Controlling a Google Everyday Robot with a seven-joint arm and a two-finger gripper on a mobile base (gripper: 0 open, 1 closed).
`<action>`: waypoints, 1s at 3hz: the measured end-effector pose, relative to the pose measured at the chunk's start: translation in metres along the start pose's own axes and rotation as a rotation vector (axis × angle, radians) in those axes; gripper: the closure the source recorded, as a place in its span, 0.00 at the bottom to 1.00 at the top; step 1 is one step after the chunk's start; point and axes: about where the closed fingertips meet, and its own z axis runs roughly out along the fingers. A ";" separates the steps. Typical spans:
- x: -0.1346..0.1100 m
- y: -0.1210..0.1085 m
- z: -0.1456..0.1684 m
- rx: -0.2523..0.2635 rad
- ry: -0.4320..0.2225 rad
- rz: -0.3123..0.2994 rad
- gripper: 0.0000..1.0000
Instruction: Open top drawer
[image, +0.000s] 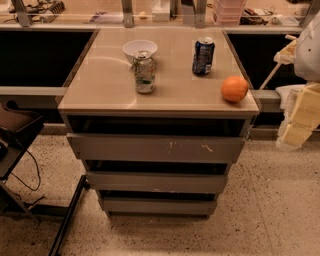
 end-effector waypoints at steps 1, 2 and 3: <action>0.000 0.000 0.000 0.000 0.000 0.000 0.00; -0.004 -0.006 0.023 0.024 -0.032 -0.004 0.00; 0.001 0.001 0.117 -0.014 -0.019 0.024 0.00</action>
Offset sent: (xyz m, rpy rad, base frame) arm 0.1172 0.0492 -0.1818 0.2275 -0.2917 0.0691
